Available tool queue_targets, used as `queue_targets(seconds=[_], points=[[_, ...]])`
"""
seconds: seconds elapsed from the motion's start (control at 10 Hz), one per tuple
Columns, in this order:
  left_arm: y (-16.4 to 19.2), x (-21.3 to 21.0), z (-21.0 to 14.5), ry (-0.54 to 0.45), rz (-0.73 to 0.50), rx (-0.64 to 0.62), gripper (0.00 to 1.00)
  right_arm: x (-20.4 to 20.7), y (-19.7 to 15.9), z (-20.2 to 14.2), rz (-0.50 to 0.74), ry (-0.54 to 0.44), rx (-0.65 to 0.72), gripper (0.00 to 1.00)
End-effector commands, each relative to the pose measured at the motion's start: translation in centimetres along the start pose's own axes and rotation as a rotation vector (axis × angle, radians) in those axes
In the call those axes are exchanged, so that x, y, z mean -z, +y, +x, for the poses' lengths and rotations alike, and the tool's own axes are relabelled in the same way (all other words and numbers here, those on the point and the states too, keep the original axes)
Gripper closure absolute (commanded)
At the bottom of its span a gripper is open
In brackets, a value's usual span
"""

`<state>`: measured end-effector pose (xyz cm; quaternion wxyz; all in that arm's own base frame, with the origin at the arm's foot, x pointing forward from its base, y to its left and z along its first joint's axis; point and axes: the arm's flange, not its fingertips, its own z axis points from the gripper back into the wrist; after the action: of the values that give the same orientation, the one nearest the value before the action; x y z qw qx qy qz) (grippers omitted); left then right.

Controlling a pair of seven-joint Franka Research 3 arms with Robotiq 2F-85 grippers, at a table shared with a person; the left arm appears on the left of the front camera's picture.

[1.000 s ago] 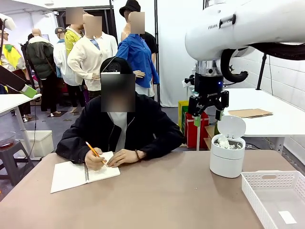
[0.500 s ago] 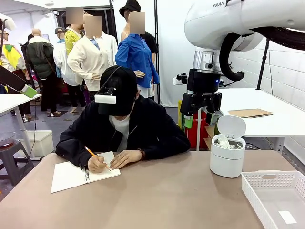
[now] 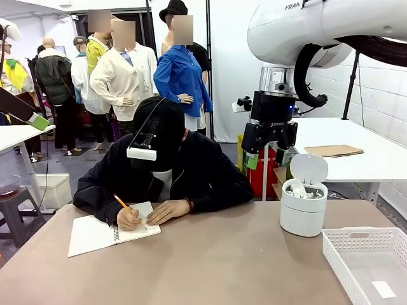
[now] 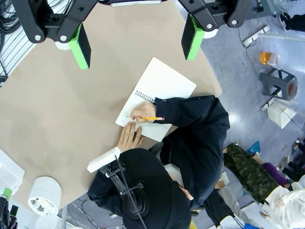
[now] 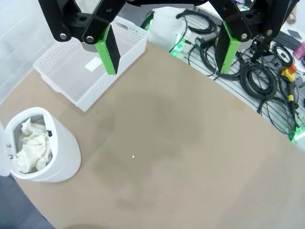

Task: Sort the paper based on its condition.
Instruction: If a person hands you a paper, place it in the Organizing basket , and if it's crumpled, put it in the Trash can.

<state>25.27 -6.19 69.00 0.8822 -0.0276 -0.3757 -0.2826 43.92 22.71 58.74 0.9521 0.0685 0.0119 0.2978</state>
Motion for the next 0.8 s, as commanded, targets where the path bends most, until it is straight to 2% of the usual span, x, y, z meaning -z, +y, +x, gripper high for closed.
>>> queue_targets(seconds=[0.0, 0.6, 0.7], points=[[0.0, 0.0, 0.0, -0.001, 0.0, -0.002, 0.0, 0.0, 0.1, 0.1, -0.014, -0.008, 0.021, 0.0], [0.0, 0.0, 0.0, -0.001, 0.0, -0.002, 0.0, 0.0, 0.0, 0.0, 0.0, 0.0, 0.0, 0.0], [0.0, 0.0, 0.0, -0.001, 0.0, -0.002, 0.0, -0.3, 1.2, -1.4, 0.052, -0.047, -0.04, 0.0]])
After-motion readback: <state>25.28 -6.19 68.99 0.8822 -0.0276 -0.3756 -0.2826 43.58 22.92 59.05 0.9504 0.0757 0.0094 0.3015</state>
